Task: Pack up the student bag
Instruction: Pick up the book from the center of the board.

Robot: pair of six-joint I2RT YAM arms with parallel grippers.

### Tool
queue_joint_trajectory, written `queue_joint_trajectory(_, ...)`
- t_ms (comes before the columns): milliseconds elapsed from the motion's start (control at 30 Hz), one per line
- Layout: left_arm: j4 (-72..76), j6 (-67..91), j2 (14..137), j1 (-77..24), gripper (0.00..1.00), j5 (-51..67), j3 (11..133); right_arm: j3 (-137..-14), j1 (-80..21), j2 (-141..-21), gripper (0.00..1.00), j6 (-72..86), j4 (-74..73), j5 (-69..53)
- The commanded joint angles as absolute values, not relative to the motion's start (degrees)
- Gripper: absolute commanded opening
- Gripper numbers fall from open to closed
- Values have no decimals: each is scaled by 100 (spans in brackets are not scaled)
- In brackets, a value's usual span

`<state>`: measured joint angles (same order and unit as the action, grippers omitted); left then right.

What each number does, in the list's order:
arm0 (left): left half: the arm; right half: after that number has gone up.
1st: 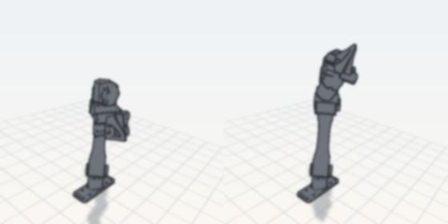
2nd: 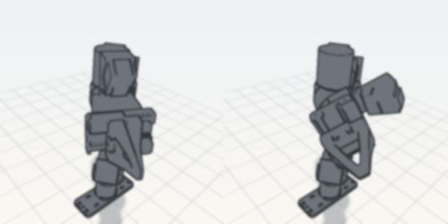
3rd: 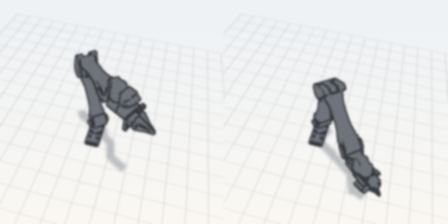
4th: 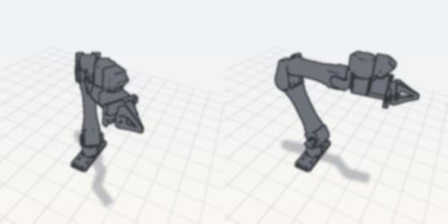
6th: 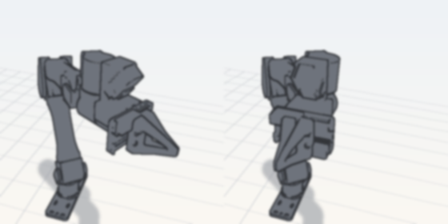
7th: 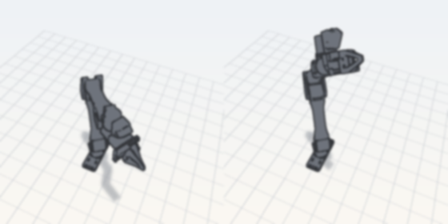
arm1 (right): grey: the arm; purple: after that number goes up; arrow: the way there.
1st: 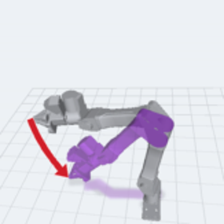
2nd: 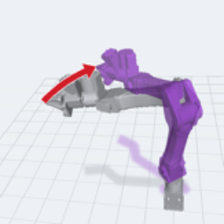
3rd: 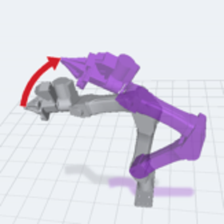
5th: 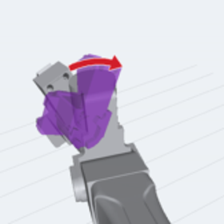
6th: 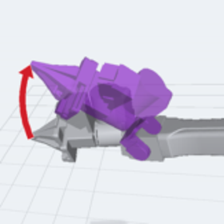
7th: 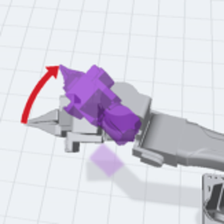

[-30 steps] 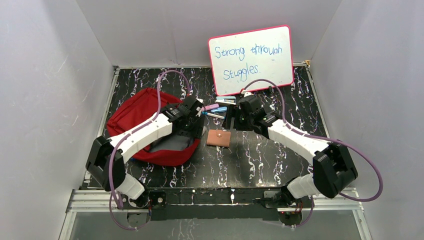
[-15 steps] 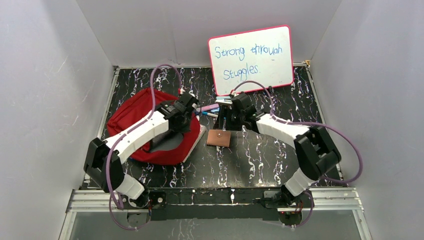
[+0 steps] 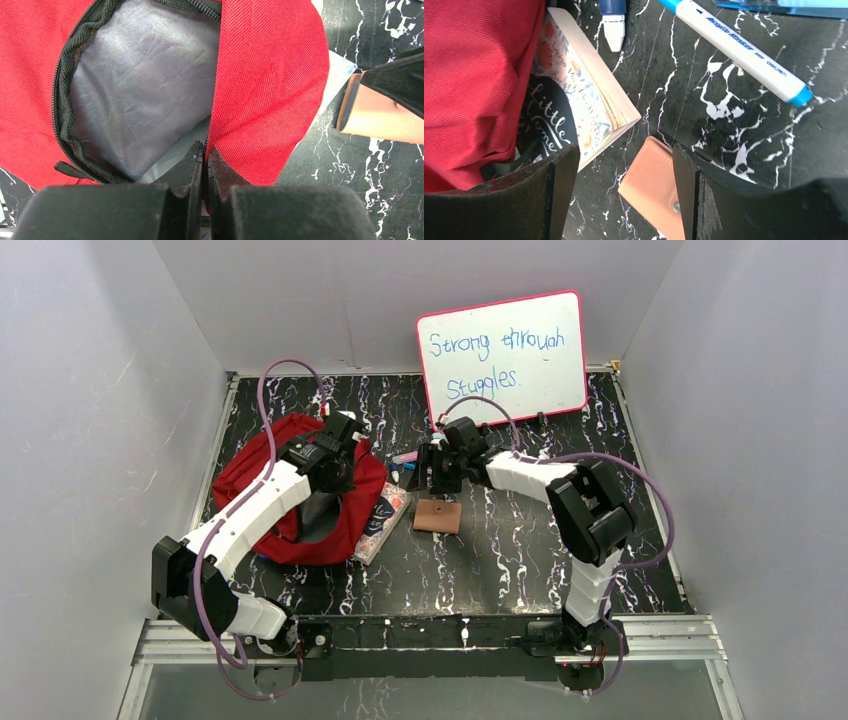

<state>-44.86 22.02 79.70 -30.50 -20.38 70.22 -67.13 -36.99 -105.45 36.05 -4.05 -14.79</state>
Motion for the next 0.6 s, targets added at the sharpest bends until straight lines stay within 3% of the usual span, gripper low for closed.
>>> queue_joint_trajectory(0, -4444, 2136, 7760, -2980, 0, -2259, 6984, -7114, -3778, -10908, 77, 3610, -255, -1797)
queue_joint_trajectory(300, -4362, 2153, 7718, -2979, 0, -2068, 6914, -7545, -3863, -11515, 77, 3560, -290, -1833)
queue_joint_trajectory(567, -4309, 2221, 7655, -2979, 0, -1957, 6839, -7635, -4009, -11704, 67, 3515, -552, -1957)
